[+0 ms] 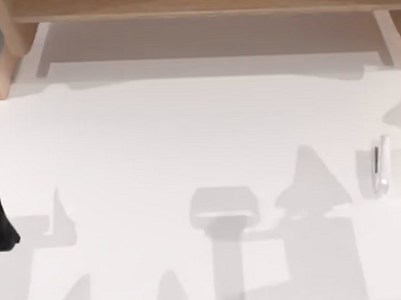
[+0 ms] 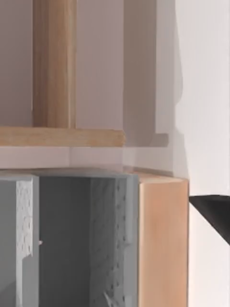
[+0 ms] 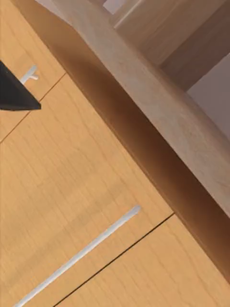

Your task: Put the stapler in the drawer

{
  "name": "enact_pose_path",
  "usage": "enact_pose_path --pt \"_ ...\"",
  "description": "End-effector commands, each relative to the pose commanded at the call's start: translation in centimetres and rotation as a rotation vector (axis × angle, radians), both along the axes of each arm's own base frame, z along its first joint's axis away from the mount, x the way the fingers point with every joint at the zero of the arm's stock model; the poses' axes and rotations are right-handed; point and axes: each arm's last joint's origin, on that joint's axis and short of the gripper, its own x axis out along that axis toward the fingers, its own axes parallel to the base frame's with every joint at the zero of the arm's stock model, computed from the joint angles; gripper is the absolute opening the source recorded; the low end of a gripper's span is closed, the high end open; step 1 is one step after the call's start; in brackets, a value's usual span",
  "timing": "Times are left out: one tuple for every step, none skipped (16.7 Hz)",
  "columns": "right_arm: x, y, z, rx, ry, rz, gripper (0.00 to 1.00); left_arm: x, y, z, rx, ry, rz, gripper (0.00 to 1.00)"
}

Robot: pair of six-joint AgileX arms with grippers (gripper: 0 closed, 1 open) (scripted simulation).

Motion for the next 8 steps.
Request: enact_pose_path --pt "2.0 -1.1 -1.1 -0.066 0.022 0.002 1.00 0.0 0.0 0.0 0.000 0.000 0.000 1.00" --pt "3.9 -2.2 -2.5 -0.131 0.041 0.005 1.00 0.0 0.0 0.0 0.000 0.000 0.000 1.00" --pt "5.6 -3.4 -3.9 -0.193 0.055 0.009 1.00 0.0 0.0 0.0 0.000 0.000 0.000 1.00" --pt "7.1 -4.5 -5.5 -0.254 0.065 0.013 1.00 0.0 0.0 0.0 0.000 0.000 0.000 1.00" --pt "8.4 -5.6 -7.0 -0.313 0.069 0.017 1.00 0.0 0.0 0.0 0.000 0.000 0.000 1.00" --pt "9.5 -6.6 -8.4 -0.371 0.067 0.019 1.00 0.0 0.0 0.0 0.000 0.000 0.000 1.00" --pt "10.4 -7.6 -9.8 -0.427 0.060 0.021 1.00 0.0 0.0 0.0 0.000 0.000 0.000 1.00" --pt "11.2 -8.5 -11.0 -0.480 0.051 0.021 1.00 0.0 0.0 0.0 0.000 0.000 0.000 1.00"
